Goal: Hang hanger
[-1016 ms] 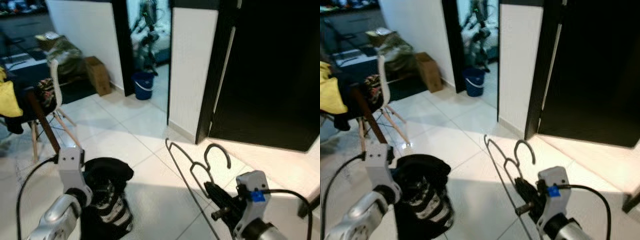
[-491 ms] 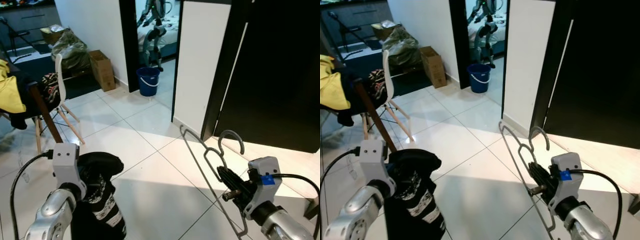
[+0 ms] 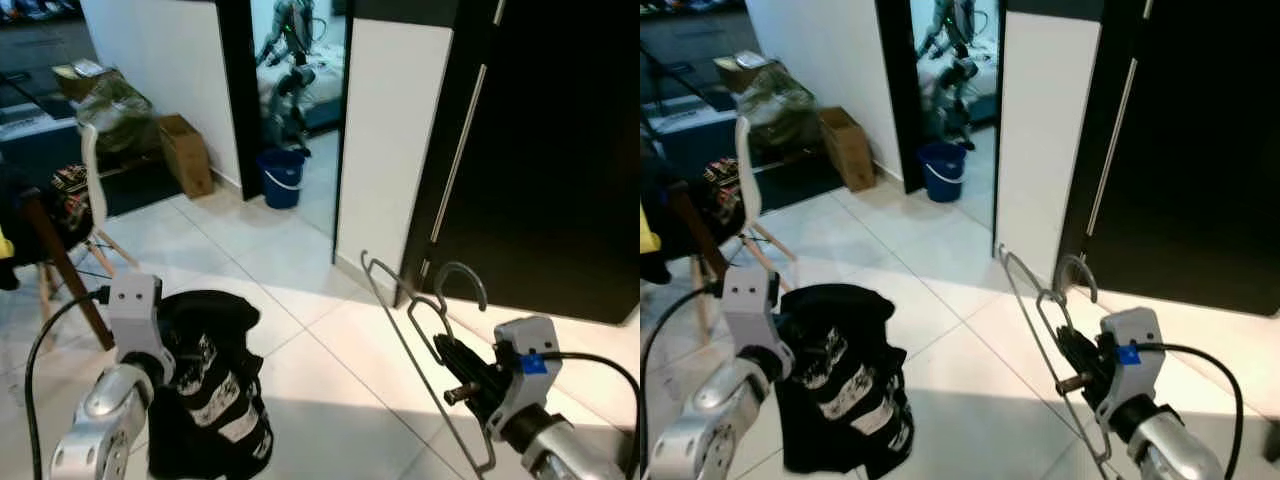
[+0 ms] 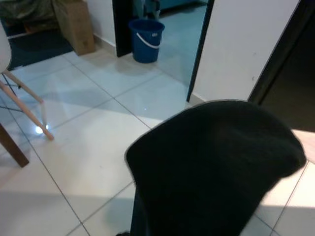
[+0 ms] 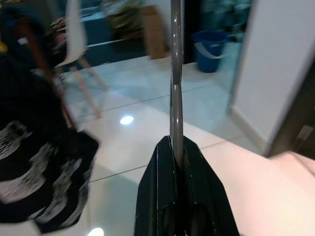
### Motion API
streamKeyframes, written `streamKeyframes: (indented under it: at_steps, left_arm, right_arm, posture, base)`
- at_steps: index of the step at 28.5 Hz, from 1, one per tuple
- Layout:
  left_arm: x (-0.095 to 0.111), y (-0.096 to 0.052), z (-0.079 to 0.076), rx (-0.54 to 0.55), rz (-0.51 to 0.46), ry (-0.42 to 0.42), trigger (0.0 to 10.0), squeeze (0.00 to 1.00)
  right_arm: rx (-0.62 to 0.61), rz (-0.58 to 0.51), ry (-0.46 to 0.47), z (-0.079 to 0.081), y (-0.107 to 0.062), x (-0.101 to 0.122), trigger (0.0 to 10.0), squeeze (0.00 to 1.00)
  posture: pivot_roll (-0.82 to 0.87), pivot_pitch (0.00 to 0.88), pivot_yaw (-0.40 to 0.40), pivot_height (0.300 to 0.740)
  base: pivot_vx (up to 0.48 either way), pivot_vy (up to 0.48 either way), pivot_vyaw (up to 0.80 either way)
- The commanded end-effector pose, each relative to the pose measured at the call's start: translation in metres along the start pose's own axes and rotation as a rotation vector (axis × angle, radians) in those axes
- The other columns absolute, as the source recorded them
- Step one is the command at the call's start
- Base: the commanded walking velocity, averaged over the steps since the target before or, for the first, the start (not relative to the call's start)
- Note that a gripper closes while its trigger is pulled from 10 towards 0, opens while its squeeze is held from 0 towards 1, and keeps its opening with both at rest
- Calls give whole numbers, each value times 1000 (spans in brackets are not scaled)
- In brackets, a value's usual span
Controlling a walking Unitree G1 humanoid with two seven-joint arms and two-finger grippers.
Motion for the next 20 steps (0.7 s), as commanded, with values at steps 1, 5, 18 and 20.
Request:
streamKeyframes:
  at_steps: [1, 5, 18, 20]
  left_arm:
    - [9, -2, 10, 30, -36, 34, 10000, 0]
    - [32, 4, 7, 22, -98, 39, 10000, 0]
    - [66, 12, 9, 35, -191, 56, 10000, 0]
    - [68, 13, 9, 36, -198, 53, 10000, 0]
  right_arm:
    - [26, -29, -2, 5, 2, 6, 10000, 0]
    - [29, -32, 12, 6, 3, 6, 10000, 0]
    - [29, -47, 41, 6, 4, 7, 10000, 0]
    - [31, -49, 47, 6, 4, 7, 10000, 0]
  posture:
    - [-53, 0, 5, 740]
    - [-51, 0, 11, 740]
    - [-46, 0, 11, 740]
    - [-46, 0, 11, 740]
  base:
    - [480, 0, 750]
    - [418, 0, 750]
    - [407, 0, 657]
    - [403, 0, 0]
Point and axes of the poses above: a point about 5 cm out from each wrist's last joint towards the gripper, its own y axis pointing out of the wrist towards the gripper, its own x axis along the axis of the wrist's last joint, z = x × y, the point moved 4 cm from there along y, pointing out of the wrist towards the gripper, and after that the axes turned 6 degrees about -y, right-handed, at the moved point
